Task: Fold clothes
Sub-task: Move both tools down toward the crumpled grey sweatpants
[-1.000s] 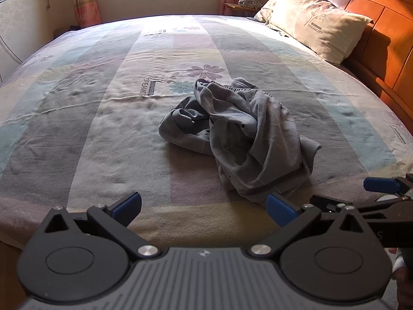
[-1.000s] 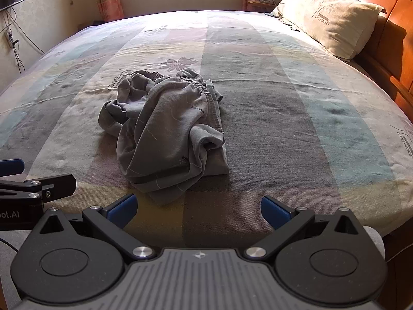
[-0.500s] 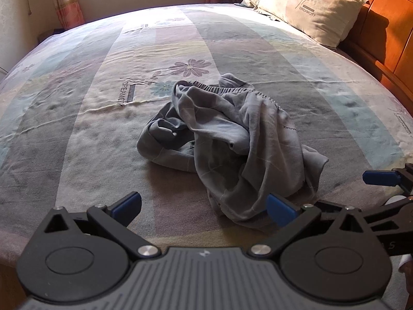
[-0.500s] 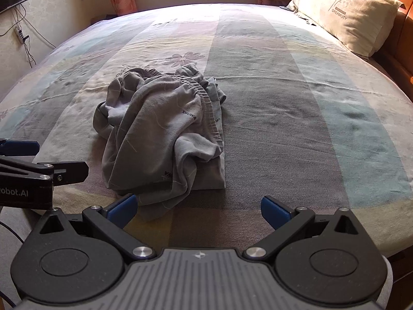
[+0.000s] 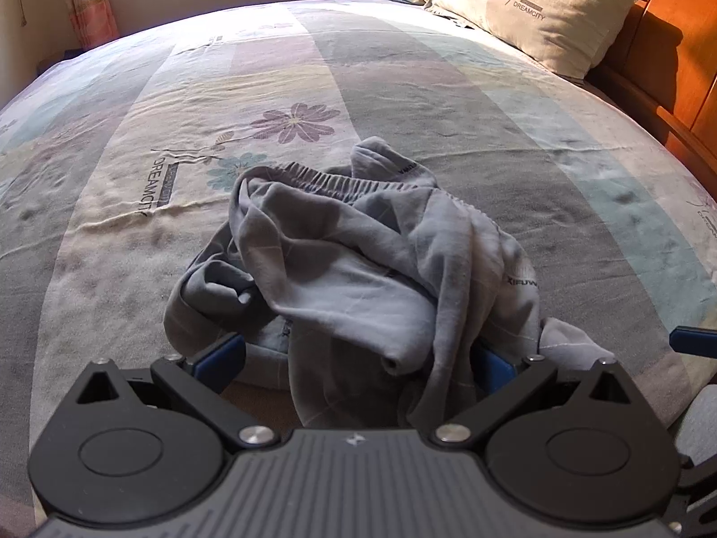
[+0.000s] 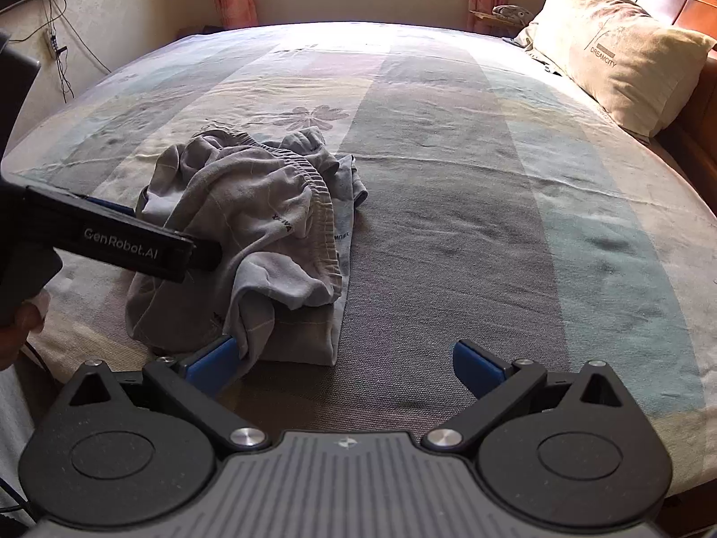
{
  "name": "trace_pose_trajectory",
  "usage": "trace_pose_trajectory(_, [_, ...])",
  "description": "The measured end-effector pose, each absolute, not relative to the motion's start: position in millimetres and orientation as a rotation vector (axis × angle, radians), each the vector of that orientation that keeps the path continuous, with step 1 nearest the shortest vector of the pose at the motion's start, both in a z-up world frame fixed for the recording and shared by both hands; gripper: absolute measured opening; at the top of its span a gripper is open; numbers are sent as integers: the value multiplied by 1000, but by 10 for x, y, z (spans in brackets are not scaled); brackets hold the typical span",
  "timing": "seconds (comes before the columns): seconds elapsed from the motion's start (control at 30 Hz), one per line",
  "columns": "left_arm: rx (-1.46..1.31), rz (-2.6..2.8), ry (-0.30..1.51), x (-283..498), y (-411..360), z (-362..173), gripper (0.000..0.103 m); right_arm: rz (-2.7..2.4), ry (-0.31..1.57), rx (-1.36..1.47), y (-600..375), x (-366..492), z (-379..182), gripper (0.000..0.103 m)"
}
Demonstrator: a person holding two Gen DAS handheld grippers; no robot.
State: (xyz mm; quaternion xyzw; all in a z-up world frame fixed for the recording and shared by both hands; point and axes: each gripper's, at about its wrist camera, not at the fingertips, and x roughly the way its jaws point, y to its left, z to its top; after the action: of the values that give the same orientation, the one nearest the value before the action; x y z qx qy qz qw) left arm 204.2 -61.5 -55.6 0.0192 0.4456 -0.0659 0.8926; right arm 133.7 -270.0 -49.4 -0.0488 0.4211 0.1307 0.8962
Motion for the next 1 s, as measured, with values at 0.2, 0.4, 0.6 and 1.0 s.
trace_pose_trajectory(0.2, [-18,-184,953,2234,-518,-679,103,302,869,-96,-2695,1366,-510,103])
trace_pose_trajectory(0.4, [-88,-272,963,2051,-418,-928,103,334,864,-94,-2651,1371,-508,103])
trace_pose_trajectory(0.6, [-39,-274,995,2042,-453,-829,103,354,849,-112,-2627,1268,-493,103])
trace_pose_trajectory(1.0, [35,-261,914,1623,-57,-433,102,429,806,-145,-2475,1272,-424,103])
